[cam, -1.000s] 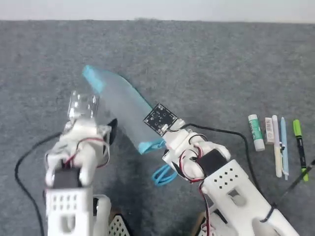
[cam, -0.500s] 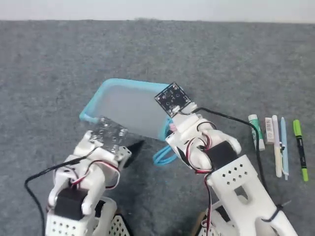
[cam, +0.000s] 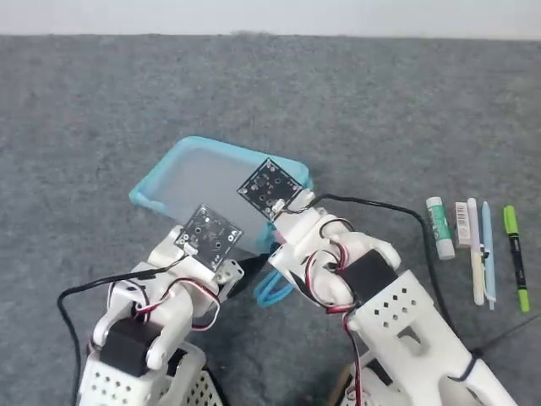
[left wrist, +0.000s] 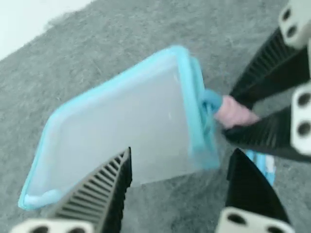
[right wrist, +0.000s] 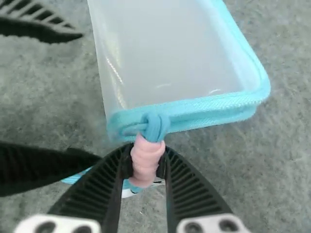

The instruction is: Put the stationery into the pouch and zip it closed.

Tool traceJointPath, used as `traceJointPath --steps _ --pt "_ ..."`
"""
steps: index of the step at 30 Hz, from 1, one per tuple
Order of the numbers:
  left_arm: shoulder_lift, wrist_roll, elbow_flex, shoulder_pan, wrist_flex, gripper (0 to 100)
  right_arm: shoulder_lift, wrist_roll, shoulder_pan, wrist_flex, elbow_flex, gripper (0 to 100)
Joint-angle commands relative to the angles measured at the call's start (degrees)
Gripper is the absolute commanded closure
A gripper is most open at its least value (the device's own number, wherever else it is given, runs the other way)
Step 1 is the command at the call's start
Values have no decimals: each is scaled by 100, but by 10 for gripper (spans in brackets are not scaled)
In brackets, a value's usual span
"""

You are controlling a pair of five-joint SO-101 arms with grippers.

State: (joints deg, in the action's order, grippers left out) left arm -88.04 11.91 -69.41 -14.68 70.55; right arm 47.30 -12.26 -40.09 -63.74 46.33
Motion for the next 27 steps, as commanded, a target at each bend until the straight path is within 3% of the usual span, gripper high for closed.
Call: traceJointPath --steps 1,10,16,23,27 --pt "176 -97 -233 -9 -624 695 57 -105 -48 -189 -413 992" --pt "185 62 -971 229 -1521 695 66 -79 -57 -286 -457 992" --pt "185 70 -1095 264 -1609 698 66 -88 -31 -479 -554 992" --pt "185 79 -1226 1301 -1925 698 66 -123 251 -567 -466 992" --pt "185 141 -1323 1380 -2013 698 66 -158 462 -646 -466 992"
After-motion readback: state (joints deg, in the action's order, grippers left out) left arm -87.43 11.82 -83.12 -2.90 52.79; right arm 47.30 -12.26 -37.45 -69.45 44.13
